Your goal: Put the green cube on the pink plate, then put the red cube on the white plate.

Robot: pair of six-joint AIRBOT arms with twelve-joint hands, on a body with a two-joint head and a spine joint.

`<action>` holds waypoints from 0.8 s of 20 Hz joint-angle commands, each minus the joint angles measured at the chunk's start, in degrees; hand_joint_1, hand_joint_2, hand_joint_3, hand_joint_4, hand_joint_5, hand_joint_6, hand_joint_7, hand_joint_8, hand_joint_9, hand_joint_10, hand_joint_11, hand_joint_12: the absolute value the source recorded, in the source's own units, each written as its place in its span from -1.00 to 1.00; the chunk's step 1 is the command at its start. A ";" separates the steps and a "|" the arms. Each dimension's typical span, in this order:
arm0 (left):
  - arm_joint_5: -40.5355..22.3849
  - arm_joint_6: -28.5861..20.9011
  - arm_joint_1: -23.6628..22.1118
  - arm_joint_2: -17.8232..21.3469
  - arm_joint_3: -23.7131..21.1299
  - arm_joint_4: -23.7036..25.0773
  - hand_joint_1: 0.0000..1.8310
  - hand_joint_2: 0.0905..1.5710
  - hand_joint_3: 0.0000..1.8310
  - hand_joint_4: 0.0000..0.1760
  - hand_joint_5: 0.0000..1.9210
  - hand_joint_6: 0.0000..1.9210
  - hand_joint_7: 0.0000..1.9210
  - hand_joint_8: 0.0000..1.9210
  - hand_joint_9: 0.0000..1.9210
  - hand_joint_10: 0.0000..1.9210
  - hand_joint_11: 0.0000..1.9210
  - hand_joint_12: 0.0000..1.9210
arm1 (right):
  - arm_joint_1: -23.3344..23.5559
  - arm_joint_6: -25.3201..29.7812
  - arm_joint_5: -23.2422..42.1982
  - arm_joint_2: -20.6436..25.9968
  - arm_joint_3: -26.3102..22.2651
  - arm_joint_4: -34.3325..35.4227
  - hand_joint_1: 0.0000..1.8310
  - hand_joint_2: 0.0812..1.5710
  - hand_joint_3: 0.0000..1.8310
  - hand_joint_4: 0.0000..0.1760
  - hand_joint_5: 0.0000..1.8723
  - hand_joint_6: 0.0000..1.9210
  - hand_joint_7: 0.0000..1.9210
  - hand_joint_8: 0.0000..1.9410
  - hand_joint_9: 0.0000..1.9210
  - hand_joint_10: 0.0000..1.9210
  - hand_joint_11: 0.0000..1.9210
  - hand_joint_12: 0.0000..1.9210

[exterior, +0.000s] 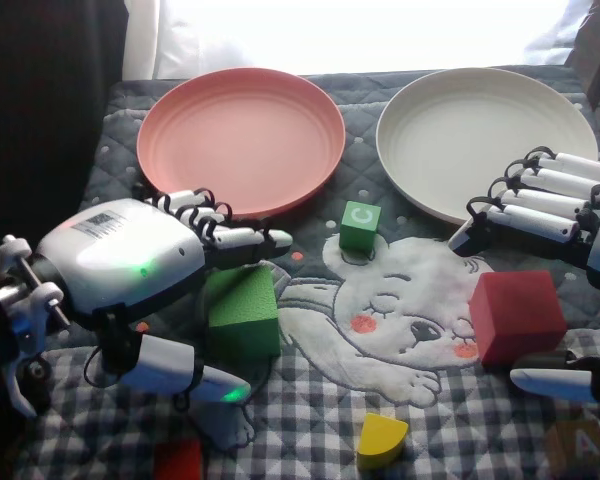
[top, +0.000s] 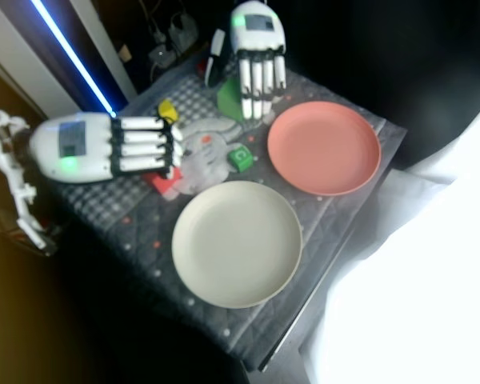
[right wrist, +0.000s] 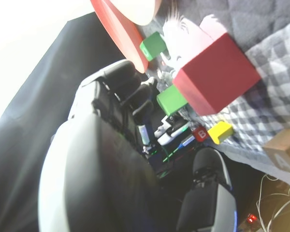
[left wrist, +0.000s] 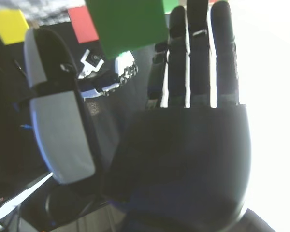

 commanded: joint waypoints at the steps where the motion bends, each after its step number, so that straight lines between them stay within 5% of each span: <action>1: -4.84 -0.15 -0.20 -0.87 0.33 -0.45 -0.26 0.15 -1.00 -1.00 -0.64 -0.99 -0.40 -0.96 -0.68 0.09 -0.78 0.67 | 0.43 1.26 -6.71 -0.03 0.14 1.43 -0.42 0.14 -0.71 -1.00 -0.91 -0.09 -0.83 -0.03 -0.96 0.19 -1.00 0.61; 6: -3.25 -0.15 -0.12 -2.35 1.82 -1.39 0.01 0.38 -0.98 -1.00 -0.37 -0.93 -0.24 -0.85 -0.50 0.25 -0.59 0.79 | 0.43 1.27 -6.72 -0.14 0.13 1.43 -0.37 0.16 -0.71 -1.00 -0.92 -0.07 -0.83 -0.03 -0.98 0.18 -1.00 0.57; 7: -3.16 -0.15 -0.07 -2.55 2.04 -1.56 0.24 0.49 -0.99 -1.00 -0.30 0.08 -0.11 0.08 -0.25 0.23 -0.32 0.71 | 0.43 1.27 -6.72 -0.18 0.13 1.43 -0.37 0.16 -0.71 -1.00 -0.91 -0.05 -0.81 -0.02 -0.96 0.19 -1.00 0.61; 8: -3.40 -0.15 0.04 -2.70 2.15 -1.82 0.28 0.53 -1.00 -1.00 -0.29 0.30 -0.11 0.33 -0.13 0.20 -0.22 0.64 | 0.43 1.27 -6.72 -0.22 0.13 1.43 -0.37 0.16 -0.71 -1.00 -0.90 -0.05 -0.80 -0.02 -0.95 0.19 -1.00 0.64; 9: -3.94 -0.15 0.08 -2.70 2.15 -2.05 0.43 0.53 -0.99 -1.00 -0.32 0.33 -0.18 0.37 -0.16 0.50 -0.27 0.69 | 0.43 1.27 -6.72 -0.22 0.13 1.43 -0.36 0.17 -0.72 -1.00 -0.89 -0.07 -0.79 -0.05 -0.94 0.17 -1.00 0.60; 10: -4.87 -0.15 0.11 -2.69 2.14 -2.44 0.46 0.53 -1.00 -1.00 -0.33 0.35 -0.18 0.36 -0.19 0.57 -0.34 0.73 | 0.43 1.27 -6.72 -0.22 0.13 1.43 -0.35 0.17 -0.73 -1.00 -0.88 -0.08 -0.79 -0.05 -0.94 0.16 -1.00 0.56; 16: -14.63 -0.15 -0.18 -0.61 1.26 -5.03 0.30 0.53 -1.00 -1.00 -0.28 0.34 -0.08 0.39 -0.18 0.44 -0.36 0.91 | 0.34 1.27 -6.72 -0.29 0.15 1.43 -0.32 0.21 -0.78 -1.00 -0.87 -0.09 -0.76 -0.07 -0.91 0.15 -1.00 0.55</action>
